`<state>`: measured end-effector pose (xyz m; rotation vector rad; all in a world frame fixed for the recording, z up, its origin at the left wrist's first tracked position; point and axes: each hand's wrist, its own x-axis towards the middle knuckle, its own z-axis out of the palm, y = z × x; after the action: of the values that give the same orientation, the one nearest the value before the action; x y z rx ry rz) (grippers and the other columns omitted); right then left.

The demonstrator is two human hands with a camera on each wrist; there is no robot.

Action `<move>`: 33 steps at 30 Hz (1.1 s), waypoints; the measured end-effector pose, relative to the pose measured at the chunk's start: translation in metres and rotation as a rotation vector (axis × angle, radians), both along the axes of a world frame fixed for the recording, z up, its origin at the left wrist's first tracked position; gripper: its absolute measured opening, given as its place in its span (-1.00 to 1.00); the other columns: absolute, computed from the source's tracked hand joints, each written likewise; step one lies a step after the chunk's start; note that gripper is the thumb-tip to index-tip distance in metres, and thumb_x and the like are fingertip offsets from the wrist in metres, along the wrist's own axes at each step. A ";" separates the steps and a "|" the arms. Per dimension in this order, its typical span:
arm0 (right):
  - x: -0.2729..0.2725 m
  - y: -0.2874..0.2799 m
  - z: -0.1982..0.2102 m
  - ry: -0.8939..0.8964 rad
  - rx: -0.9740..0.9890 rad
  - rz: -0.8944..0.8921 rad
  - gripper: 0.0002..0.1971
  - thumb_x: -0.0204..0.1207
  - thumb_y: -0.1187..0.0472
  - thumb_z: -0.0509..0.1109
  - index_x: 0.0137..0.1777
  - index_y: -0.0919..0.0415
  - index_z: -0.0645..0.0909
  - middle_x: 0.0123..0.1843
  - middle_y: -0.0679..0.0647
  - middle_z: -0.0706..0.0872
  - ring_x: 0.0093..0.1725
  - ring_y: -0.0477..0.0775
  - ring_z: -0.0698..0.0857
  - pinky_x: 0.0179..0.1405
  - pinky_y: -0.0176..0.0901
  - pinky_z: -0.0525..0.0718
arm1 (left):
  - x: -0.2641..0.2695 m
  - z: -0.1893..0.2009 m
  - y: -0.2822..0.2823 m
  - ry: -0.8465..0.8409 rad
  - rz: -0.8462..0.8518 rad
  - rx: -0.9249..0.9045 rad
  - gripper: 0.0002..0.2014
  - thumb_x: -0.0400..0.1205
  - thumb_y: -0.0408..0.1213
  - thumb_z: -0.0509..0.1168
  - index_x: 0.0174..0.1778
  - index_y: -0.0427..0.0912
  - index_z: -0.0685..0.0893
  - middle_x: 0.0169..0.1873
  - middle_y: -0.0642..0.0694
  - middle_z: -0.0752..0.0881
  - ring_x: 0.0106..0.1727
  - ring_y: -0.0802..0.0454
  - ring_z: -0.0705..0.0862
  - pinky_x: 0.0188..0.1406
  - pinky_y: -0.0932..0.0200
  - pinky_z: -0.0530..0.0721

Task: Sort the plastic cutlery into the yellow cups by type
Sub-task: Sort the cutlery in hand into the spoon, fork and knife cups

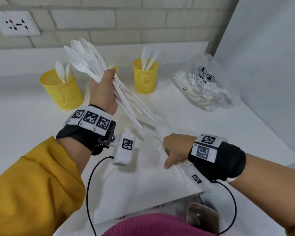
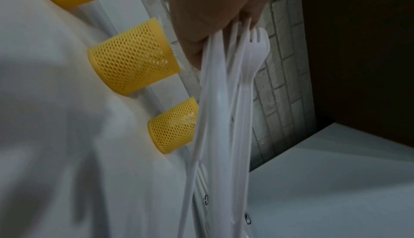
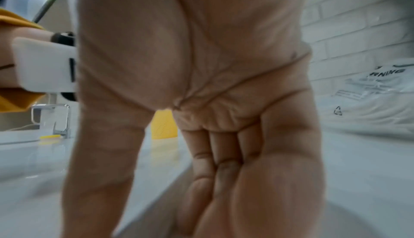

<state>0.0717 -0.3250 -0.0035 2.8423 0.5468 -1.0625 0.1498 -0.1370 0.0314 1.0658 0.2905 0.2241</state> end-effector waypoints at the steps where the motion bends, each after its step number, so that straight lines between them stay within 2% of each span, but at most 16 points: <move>1: 0.005 0.005 -0.002 -0.040 0.018 -0.002 -0.56 0.41 0.17 0.43 -0.54 0.21 0.25 -0.62 0.04 0.38 -0.59 0.04 0.34 -0.53 -0.25 0.31 | -0.002 0.003 0.005 -0.012 0.013 0.005 -0.90 0.57 -0.28 0.32 -0.11 -0.20 0.53 -0.44 -0.01 0.51 -0.53 0.13 0.57 -0.42 0.23 0.60; 3: 0.013 0.015 -0.006 -0.141 0.027 0.004 -0.71 0.44 0.27 0.28 -0.45 0.21 0.27 -0.48 0.03 0.36 -0.53 0.04 0.36 -0.56 -0.27 0.25 | -0.005 0.006 0.019 -0.028 0.048 0.018 -0.86 0.56 -0.29 0.33 -0.05 -0.20 0.50 -0.43 -0.01 0.51 -0.52 0.13 0.57 -0.44 0.23 0.59; 5: 0.022 0.025 -0.012 -0.185 0.058 -0.027 -0.93 0.49 0.29 0.20 -0.22 0.24 0.41 -0.33 0.04 0.45 -0.37 0.08 0.49 -0.52 -0.22 0.33 | -0.010 0.012 0.038 -0.049 0.081 0.021 -0.85 0.56 -0.30 0.33 -0.06 -0.20 0.49 -0.43 -0.02 0.49 -0.50 0.13 0.57 -0.45 0.24 0.57; 7: 0.032 0.033 -0.015 -0.205 0.104 -0.079 -0.85 0.54 0.31 0.16 0.08 0.30 0.41 -0.14 0.11 0.54 -0.22 0.12 0.54 -0.37 -0.14 0.45 | -0.017 0.017 0.060 -0.077 0.124 0.034 -0.90 0.58 -0.33 0.31 -0.18 -0.16 0.49 -0.49 -0.01 0.47 -0.54 0.15 0.56 -0.49 0.27 0.54; 9: 0.047 0.041 -0.012 -0.183 0.112 -0.089 -0.77 0.55 0.33 0.14 0.19 0.35 0.34 -0.04 0.19 0.57 -0.17 0.14 0.54 -0.24 -0.09 0.48 | -0.025 0.022 0.086 -0.100 0.191 0.064 -0.86 0.60 -0.36 0.28 -0.25 -0.15 0.48 -0.58 0.02 0.45 -0.60 0.16 0.52 -0.55 0.30 0.52; 10: 0.053 0.043 -0.008 -0.161 0.116 -0.088 -0.79 0.56 0.33 0.14 0.17 0.35 0.33 -0.05 0.20 0.55 -0.16 0.14 0.53 -0.25 -0.12 0.47 | -0.029 0.023 0.096 -0.100 0.213 0.070 -0.87 0.61 -0.37 0.27 -0.24 -0.16 0.48 -0.59 0.02 0.45 -0.61 0.17 0.52 -0.56 0.31 0.53; 12: 0.069 0.055 0.000 -0.146 0.161 -0.089 -0.94 0.59 0.32 0.13 -0.08 0.31 0.33 -0.12 0.17 0.47 -0.19 0.13 0.49 -0.40 -0.17 0.38 | -0.037 0.024 0.122 -0.091 0.257 0.067 -0.90 0.61 -0.35 0.26 -0.19 -0.17 0.47 -0.53 -0.01 0.44 -0.60 0.15 0.52 -0.55 0.31 0.54; 14: 0.080 0.074 0.008 -0.181 0.246 -0.068 -0.82 0.61 0.30 0.09 -0.24 0.26 0.27 -0.09 0.22 0.46 -0.16 0.13 0.47 -0.37 -0.16 0.36 | -0.044 0.023 0.144 -0.081 0.300 0.045 -0.84 0.60 -0.34 0.26 -0.28 -0.15 0.46 -0.58 0.01 0.43 -0.61 0.14 0.49 -0.57 0.33 0.51; 16: 0.084 0.100 0.010 -0.191 0.342 0.013 -0.84 0.65 0.19 0.08 -0.11 0.28 0.27 0.01 0.24 0.45 -0.05 0.14 0.45 -0.14 -0.12 0.37 | -0.050 0.020 0.160 -0.068 0.345 0.029 -0.81 0.60 -0.35 0.25 -0.32 -0.14 0.44 -0.65 0.05 0.42 -0.63 0.15 0.47 -0.61 0.37 0.48; 19: 0.074 0.140 -0.002 -0.108 0.394 0.145 -0.74 0.59 0.05 0.24 -0.05 0.28 0.36 -0.01 0.16 0.53 -0.01 0.17 0.54 -0.09 -0.09 0.43 | -0.058 0.019 0.173 -0.070 0.387 0.047 -0.85 0.59 -0.35 0.25 -0.29 -0.15 0.47 -0.66 0.06 0.44 -0.62 0.17 0.50 -0.60 0.39 0.49; 21: 0.067 0.160 -0.013 -0.090 0.393 0.225 -0.69 0.46 -0.01 0.39 -0.19 0.20 0.38 -0.12 0.09 0.54 -0.12 0.16 0.57 -0.20 -0.08 0.49 | -0.063 0.017 0.180 -0.058 0.411 0.078 -0.86 0.59 -0.34 0.25 -0.29 -0.16 0.48 -0.63 0.04 0.45 -0.62 0.17 0.51 -0.59 0.38 0.50; 24: 0.064 0.179 -0.020 -0.088 0.301 0.354 -0.65 0.53 0.06 0.31 -0.40 0.21 0.35 -0.32 0.07 0.46 -0.38 0.05 0.47 -0.45 -0.18 0.34 | -0.067 0.014 0.190 -0.043 0.417 0.082 -0.85 0.58 -0.32 0.28 -0.30 -0.15 0.50 -0.54 0.00 0.44 -0.61 0.16 0.51 -0.56 0.36 0.51; 25: 0.064 0.182 -0.020 -0.103 0.260 0.390 -0.66 0.57 0.07 0.25 -0.39 0.21 0.37 -0.30 0.06 0.45 -0.38 0.04 0.46 -0.46 -0.18 0.34 | -0.068 0.011 0.192 -0.034 0.412 0.079 -0.85 0.58 -0.31 0.29 -0.31 -0.14 0.50 -0.53 -0.01 0.43 -0.61 0.16 0.50 -0.56 0.35 0.51; 28: 0.057 0.179 -0.017 -0.131 0.229 0.427 -0.74 0.61 0.08 0.16 0.00 0.31 0.49 0.02 0.19 0.50 -0.11 0.23 0.56 -0.21 -0.07 0.42 | -0.068 0.003 0.189 0.000 0.393 0.055 -0.81 0.56 -0.30 0.32 -0.36 -0.15 0.51 -0.59 0.01 0.46 -0.62 0.13 0.51 -0.51 0.31 0.54; 31: 0.050 0.171 -0.019 -0.161 0.200 0.462 -0.84 0.58 0.16 0.13 -0.04 0.26 0.41 0.01 0.20 0.46 -0.10 0.21 0.52 -0.18 -0.06 0.41 | -0.065 -0.005 0.178 0.030 0.340 0.020 -0.83 0.55 -0.33 0.35 -0.34 -0.19 0.53 -0.64 0.01 0.52 -0.62 0.11 0.53 -0.44 0.22 0.56; 33: 0.052 0.168 -0.019 -0.159 0.220 0.397 -0.84 0.59 0.22 0.13 0.07 0.30 0.41 0.09 0.26 0.56 0.00 0.27 0.60 -0.16 -0.06 0.42 | -0.062 -0.008 0.167 0.042 0.282 0.001 -0.87 0.55 -0.34 0.35 -0.30 -0.21 0.56 -0.66 0.02 0.54 -0.64 0.12 0.55 -0.44 0.22 0.59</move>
<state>0.1233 -0.1573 -0.0223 2.7803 1.2133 -0.7406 0.0876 0.0298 0.0234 1.0292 0.4791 0.4541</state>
